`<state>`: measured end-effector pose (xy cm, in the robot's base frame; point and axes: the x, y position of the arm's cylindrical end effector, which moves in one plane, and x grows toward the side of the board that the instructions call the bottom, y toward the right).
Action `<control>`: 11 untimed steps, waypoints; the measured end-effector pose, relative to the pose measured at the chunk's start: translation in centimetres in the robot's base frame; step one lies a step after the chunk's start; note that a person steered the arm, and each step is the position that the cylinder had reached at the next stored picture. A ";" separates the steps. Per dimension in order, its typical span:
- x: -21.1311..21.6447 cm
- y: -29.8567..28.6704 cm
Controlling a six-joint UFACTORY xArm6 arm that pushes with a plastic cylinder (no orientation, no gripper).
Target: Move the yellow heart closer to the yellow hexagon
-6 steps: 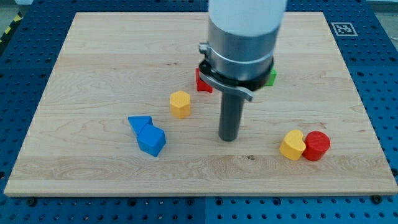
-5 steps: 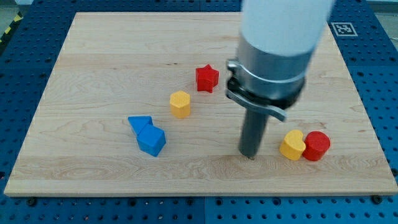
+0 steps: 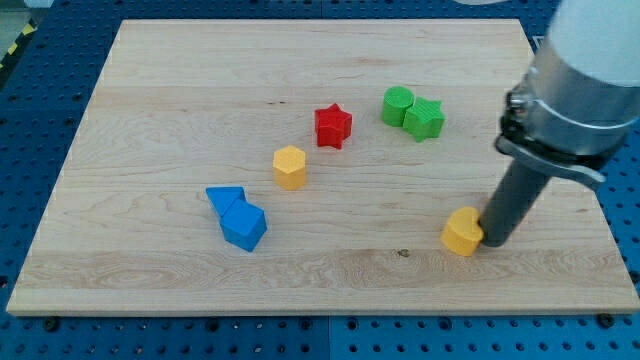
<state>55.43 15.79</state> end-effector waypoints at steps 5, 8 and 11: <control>1.6 -5.2; 2.2 -7.2; 2.2 -12.1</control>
<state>57.63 3.64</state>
